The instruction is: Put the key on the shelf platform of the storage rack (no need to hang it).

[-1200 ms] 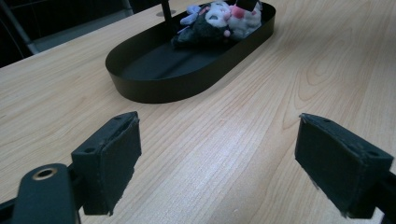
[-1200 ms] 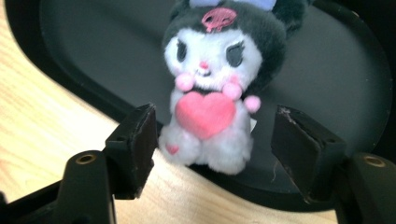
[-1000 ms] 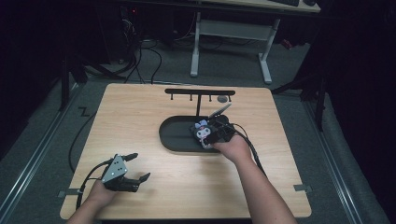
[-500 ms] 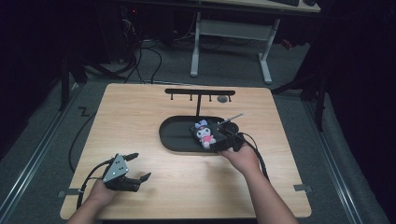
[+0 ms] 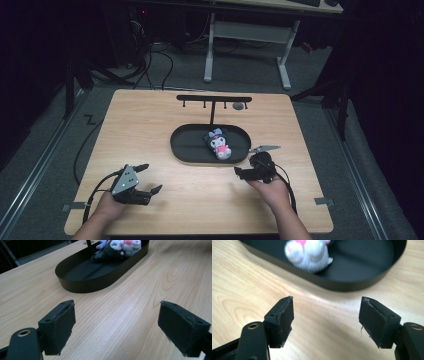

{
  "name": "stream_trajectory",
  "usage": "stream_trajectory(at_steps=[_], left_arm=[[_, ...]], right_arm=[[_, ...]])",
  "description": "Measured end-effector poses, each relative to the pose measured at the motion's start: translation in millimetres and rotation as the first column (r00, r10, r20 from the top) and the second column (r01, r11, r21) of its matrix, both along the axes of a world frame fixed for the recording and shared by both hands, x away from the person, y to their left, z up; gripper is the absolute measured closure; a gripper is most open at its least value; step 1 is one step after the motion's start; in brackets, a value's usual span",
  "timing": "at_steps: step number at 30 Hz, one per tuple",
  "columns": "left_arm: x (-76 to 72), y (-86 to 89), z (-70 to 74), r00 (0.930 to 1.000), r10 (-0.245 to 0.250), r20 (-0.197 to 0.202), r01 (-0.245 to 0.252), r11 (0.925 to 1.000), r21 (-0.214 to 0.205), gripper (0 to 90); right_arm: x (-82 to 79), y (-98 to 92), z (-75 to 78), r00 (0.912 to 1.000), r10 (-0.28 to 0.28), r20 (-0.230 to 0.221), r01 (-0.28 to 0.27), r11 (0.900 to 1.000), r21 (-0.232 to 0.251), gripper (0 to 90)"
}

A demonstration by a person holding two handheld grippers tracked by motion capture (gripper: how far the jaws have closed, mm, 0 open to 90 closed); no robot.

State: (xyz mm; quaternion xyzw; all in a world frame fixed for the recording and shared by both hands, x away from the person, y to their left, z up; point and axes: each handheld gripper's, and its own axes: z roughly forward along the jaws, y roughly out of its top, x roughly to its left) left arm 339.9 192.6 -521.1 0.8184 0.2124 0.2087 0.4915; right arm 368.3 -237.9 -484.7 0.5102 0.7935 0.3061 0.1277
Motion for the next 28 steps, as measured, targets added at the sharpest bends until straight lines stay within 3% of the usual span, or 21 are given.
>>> stream_trajectory(at_steps=[6, 9, 12, 16, 17, 19, 20, 22, 24, 28], left_arm=[[1.0, -0.4, -0.2, 1.0, 0.007, -0.003, -0.007, 1.0, 0.0, 15.4], [0.7, -0.8, -0.3, 1.0, 0.005, -0.001, -0.005, 1.0, 0.008, 15.4], [0.5, -1.0, -0.3, 1.0, 0.006, -0.001, -0.006, 0.9999, 0.01, 15.4], [-0.2, -0.9, -0.4, 1.0, 0.005, 0.003, -0.005, 0.9999, 0.01, 15.4], [-0.3, -0.8, -0.4, 1.0, 0.003, 0.004, -0.003, 1.0, 0.008, 15.4], [-0.1, -0.7, -0.3, 1.0, 0.002, 0.004, -0.002, 1.0, 0.006, 15.4], [0.5, -0.7, -0.3, 1.0, 0.004, 0.003, -0.004, 1.0, 0.005, 15.4], [1.8, -0.7, -0.2, 0.9999, 0.011, -0.005, -0.011, 0.9999, 0.004, 15.4], [1.7, -0.7, -0.2, 0.9999, 0.012, -0.005, -0.012, 0.9999, 0.003, 15.4], [-0.1, -1.2, -0.3, 1.0, 0.0, 0.004, 0.0, 0.9999, 0.012, 15.4]], right_arm=[[-29.2, -8.7, -14.1, 0.9968, -0.013, 0.079, 0.009, 0.9988, 0.048, 25.8], [-43.7, -7.9, -18.9, 0.9886, -0.01, 0.15, 0.006, 0.9996, 0.029, 21.4], [-57.7, -8.7, -21.7, 0.9789, -0.022, 0.203, 0.014, 0.9991, 0.039, 19.2], [-79.9, -15.3, -21.2, 0.9628, -0.034, 0.268, 0.025, 0.999, 0.038, 15.9], [-86.5, -18.3, -21.6, 0.9548, -0.038, 0.295, 0.029, 0.999, 0.033, 15.9], [-101.2, -23.3, -26.7, 0.928, -0.065, 0.367, 0.058, 0.9979, 0.03, 16.0], [-104.9, -24.7, -29.2, 0.9203, -0.07, 0.385, 0.062, 0.9975, 0.033, 16.0], [-104.0, -25.1, -28.5, 0.9277, -0.069, 0.367, 0.051, 0.9969, 0.059, 15.8], [-102.1, -23.9, -28.3, 0.9236, -0.079, 0.375, 0.059, 0.9963, 0.063, 15.8], [-99.4, -21.1, -29.3, 0.9244, -0.075, 0.374, 0.059, 0.9968, 0.054, 15.7]])
